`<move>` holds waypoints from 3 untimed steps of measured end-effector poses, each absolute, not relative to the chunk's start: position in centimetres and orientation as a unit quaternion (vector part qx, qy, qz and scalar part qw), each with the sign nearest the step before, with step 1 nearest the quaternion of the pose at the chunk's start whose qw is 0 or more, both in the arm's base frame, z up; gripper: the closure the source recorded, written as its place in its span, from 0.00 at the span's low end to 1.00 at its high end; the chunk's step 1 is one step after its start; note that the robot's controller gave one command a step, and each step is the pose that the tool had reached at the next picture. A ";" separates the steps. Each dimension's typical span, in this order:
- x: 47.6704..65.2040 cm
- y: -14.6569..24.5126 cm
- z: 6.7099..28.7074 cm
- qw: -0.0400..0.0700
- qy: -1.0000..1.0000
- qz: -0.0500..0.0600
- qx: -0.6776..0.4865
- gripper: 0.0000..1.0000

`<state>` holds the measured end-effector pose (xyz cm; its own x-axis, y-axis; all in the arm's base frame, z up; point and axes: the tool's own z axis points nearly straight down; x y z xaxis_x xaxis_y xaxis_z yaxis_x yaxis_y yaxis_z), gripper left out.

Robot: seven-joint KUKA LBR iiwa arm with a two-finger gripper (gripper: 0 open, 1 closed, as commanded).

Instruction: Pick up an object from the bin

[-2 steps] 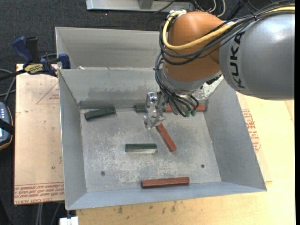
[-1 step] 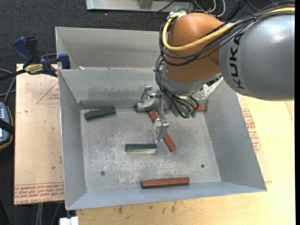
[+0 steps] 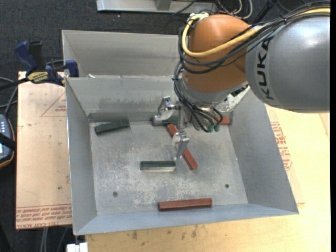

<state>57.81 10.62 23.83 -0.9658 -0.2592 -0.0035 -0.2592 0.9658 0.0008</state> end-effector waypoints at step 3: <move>57.4 9.1 8.1 0.008 0.983 0.002 -0.185 1.00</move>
Offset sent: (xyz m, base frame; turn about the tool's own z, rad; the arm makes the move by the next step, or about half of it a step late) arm -0.0561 -0.0174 -0.1260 -0.1104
